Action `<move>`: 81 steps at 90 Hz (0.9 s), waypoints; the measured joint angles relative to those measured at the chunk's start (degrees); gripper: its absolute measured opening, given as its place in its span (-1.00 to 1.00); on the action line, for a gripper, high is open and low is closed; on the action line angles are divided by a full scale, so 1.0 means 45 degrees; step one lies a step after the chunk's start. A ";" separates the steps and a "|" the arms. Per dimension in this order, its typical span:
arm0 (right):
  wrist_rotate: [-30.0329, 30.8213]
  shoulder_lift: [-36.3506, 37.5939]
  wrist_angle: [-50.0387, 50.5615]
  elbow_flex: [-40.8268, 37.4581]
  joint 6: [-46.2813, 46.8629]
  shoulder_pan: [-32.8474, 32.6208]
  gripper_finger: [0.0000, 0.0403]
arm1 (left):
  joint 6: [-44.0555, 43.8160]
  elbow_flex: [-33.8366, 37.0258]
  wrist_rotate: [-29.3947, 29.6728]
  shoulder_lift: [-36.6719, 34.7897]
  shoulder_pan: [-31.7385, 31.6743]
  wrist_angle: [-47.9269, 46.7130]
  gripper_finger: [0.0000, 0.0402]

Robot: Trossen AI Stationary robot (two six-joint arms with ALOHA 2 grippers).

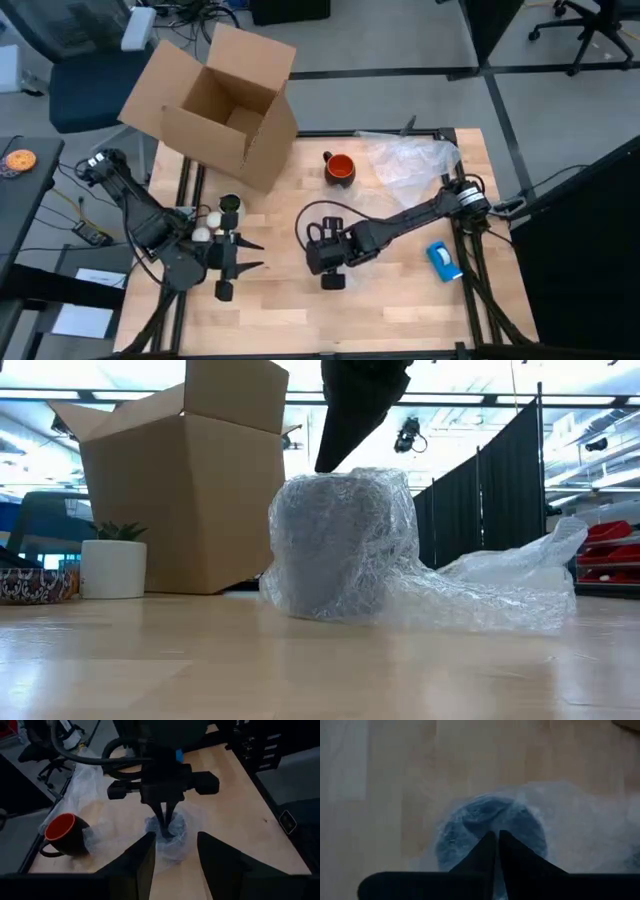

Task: Wrap mug
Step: Wrap the blue mug with bubble wrap

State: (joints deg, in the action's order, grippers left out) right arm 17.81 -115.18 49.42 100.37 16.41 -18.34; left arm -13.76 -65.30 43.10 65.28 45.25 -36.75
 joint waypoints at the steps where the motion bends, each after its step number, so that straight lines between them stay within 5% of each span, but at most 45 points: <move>1: -0.0001 0.0000 -0.0079 -0.0053 0.0071 0.0014 -1.00 | 0.0002 0.0000 -0.0002 0.0000 0.0000 0.0002 -0.36; 37: -0.0240 -0.0034 -0.1130 -0.1947 0.0563 0.0192 -1.00 | 0.0014 0.0000 0.0003 0.0000 0.0000 -0.0001 -0.36; 81: -0.0342 -0.0452 -0.1310 -0.0450 -0.0035 0.0061 -1.00 | 0.0009 0.0000 0.0008 0.0000 0.0000 0.0004 -0.36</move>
State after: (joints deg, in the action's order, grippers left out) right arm 16.27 -117.21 43.53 98.35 16.25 -18.06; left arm -13.72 -65.30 43.13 65.28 45.25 -36.73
